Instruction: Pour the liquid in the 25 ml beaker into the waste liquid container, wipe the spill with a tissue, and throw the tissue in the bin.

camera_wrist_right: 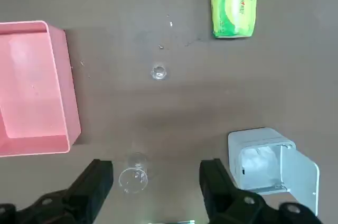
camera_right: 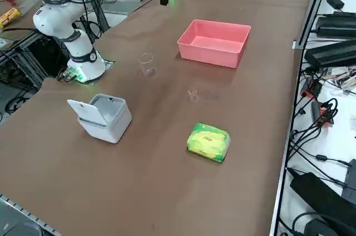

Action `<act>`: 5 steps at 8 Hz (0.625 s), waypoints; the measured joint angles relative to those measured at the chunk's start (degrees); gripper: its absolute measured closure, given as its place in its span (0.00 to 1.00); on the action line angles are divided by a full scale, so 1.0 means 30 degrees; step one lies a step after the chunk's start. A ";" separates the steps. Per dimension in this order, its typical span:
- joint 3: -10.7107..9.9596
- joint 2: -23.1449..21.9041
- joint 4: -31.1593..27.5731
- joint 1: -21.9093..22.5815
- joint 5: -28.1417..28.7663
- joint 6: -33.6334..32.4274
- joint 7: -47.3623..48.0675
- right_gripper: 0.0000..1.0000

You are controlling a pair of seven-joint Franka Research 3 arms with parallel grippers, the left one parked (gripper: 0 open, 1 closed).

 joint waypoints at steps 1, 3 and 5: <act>0.0017 -0.0038 0.0000 -0.0001 0.0000 0.0002 0.0020 0.00; 0.0018 -0.0133 -0.0017 -0.0001 0.0000 0.0002 0.0058 0.00; 0.0018 -0.0165 -0.0049 -0.0005 0.0000 0.0002 0.0066 0.00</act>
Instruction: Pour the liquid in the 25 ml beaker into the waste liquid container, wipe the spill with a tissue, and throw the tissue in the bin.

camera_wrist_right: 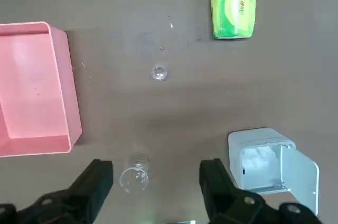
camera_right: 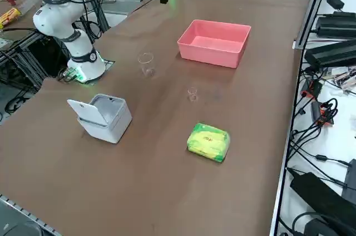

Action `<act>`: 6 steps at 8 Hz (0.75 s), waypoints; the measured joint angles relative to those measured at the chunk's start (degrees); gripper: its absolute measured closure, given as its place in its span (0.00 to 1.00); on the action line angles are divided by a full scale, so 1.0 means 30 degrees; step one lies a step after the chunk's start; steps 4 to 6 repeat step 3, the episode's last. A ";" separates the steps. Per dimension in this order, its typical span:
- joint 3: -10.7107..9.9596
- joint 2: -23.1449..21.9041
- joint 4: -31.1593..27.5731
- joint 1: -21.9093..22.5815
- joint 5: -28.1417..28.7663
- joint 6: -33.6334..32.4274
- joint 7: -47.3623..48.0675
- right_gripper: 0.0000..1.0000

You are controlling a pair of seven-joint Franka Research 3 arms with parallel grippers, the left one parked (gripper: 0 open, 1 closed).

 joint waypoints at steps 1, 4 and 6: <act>0.0000 0.0000 -0.0009 0.0000 0.0001 0.0000 0.0000 0.00; 0.0000 0.0000 -0.0019 0.0000 0.0004 0.0020 0.0000 0.00; 0.0000 0.0000 -0.0019 0.0000 0.0004 0.0020 0.0000 0.00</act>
